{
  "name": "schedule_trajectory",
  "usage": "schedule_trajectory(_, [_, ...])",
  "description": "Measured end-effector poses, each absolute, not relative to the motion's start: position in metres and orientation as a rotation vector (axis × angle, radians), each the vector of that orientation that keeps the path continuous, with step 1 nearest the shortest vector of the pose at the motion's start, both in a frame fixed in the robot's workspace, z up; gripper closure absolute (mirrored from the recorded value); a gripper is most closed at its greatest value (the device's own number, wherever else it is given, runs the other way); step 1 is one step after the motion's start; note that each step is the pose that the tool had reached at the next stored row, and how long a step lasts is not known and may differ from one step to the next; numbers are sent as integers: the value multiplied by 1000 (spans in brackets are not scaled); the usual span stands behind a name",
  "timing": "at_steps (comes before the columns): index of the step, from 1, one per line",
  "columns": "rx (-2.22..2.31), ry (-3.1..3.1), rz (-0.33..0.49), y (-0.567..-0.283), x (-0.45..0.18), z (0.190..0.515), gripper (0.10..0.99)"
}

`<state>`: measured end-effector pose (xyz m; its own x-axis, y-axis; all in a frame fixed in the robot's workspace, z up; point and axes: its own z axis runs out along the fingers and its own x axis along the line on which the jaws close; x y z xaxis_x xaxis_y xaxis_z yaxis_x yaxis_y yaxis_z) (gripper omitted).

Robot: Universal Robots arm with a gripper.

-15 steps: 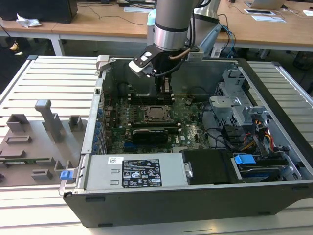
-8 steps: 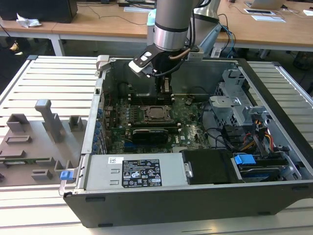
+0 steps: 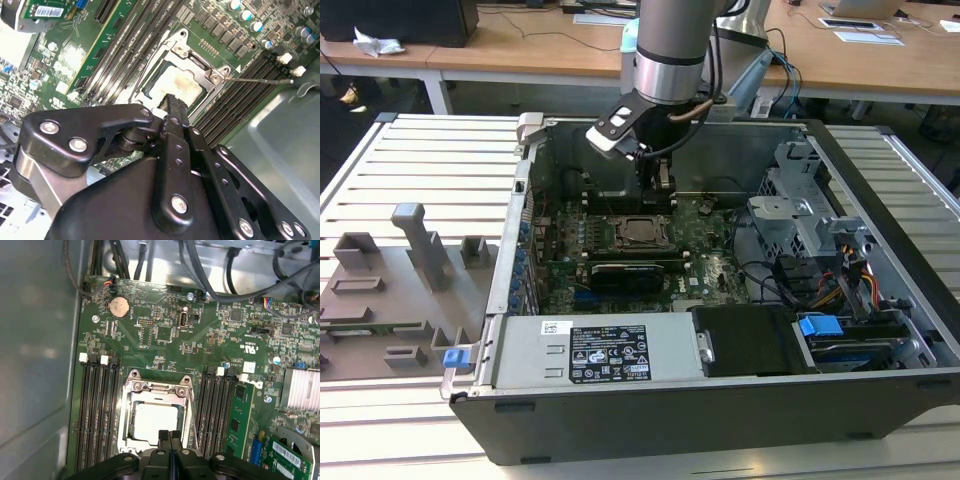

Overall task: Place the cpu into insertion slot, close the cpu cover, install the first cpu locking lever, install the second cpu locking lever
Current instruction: 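Install the first cpu locking lever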

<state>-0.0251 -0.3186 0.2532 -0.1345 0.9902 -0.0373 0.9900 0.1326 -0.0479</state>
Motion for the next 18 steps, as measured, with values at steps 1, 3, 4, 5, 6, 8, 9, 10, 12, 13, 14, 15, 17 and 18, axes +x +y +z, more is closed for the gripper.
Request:
schedule_trajectory(1, [-2033, -2390, 95, -319, -25, 253, 980])
schedule_trajectory(3, [-1985, -2431, 95, -319, -25, 253, 980])
schedule_trajectory(4, [-1965, -2449, 95, -319, -25, 253, 980])
schedule_trajectory(5, [-1927, -2479, 95, -319, -25, 253, 980])
schedule_trajectory(6, [-1898, -2502, 95, -319, -25, 253, 980])
schedule_trajectory(8, [-1864, -2529, 95, -319, -25, 253, 980])
schedule_trajectory(9, [-1831, -2554, 95, -319, -25, 253, 980])
schedule_trajectory(10, [-1810, -2570, 95, -319, -25, 253, 980])
schedule_trajectory(12, [-1766, -2601, 95, -319, -25, 253, 980])
schedule_trajectory(13, [-1745, -2616, 95, -319, -25, 253, 980])
schedule_trajectory(14, [-1707, -2642, 95, -319, -25, 253, 980])
schedule_trajectory(15, [-1690, -2653, 95, -319, -25, 253, 980])
schedule_trajectory(17, [-1632, -2691, 95, -319, -25, 253, 980])
schedule_trajectory(18, [-1611, -2704, 95, -319, -25, 253, 980])
